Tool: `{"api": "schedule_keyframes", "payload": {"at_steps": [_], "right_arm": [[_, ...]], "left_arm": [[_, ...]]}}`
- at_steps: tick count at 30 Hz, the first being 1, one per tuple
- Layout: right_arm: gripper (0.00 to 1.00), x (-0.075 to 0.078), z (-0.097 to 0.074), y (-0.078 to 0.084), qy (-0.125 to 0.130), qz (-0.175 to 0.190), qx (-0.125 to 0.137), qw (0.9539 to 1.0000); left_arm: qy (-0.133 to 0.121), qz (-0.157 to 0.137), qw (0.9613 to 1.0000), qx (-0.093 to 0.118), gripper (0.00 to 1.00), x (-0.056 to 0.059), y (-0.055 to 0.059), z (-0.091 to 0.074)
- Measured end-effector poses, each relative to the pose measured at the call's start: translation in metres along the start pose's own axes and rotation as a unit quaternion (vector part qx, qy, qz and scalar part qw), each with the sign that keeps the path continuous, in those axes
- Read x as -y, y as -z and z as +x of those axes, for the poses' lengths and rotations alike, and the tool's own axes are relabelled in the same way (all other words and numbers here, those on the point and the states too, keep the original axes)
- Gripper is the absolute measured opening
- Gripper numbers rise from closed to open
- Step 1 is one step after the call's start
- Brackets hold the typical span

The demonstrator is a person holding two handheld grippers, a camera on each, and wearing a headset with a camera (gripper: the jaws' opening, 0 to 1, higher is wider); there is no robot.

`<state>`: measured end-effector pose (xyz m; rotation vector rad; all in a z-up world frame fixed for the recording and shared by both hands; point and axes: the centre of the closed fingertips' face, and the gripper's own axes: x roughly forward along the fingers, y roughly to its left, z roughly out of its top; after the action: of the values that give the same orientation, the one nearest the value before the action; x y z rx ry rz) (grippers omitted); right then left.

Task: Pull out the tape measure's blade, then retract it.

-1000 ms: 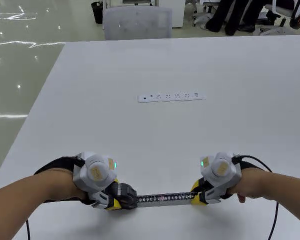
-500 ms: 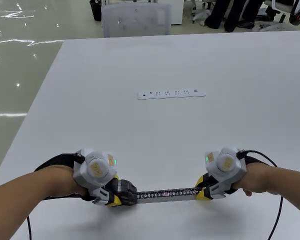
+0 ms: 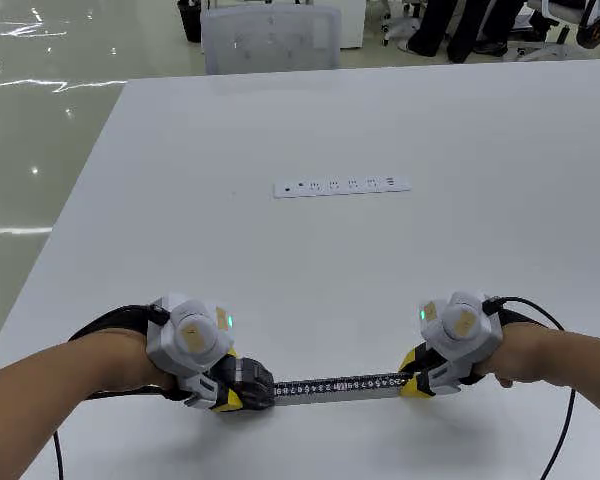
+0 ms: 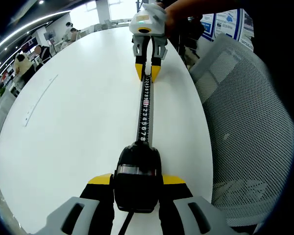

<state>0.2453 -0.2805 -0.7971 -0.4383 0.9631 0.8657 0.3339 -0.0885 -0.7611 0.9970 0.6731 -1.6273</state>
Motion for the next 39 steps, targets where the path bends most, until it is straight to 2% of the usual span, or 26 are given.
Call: {"api": "schedule_keyframes", "payload": {"at_steps": [39], "right_arm": [[0.13, 0.007, -0.017, 0.027, 0.009, 0.011, -0.008, 0.9999]], "left_arm": [[0.0, 0.0, 1.0, -0.001, 0.32, 0.0, -0.001, 0.0]]}}
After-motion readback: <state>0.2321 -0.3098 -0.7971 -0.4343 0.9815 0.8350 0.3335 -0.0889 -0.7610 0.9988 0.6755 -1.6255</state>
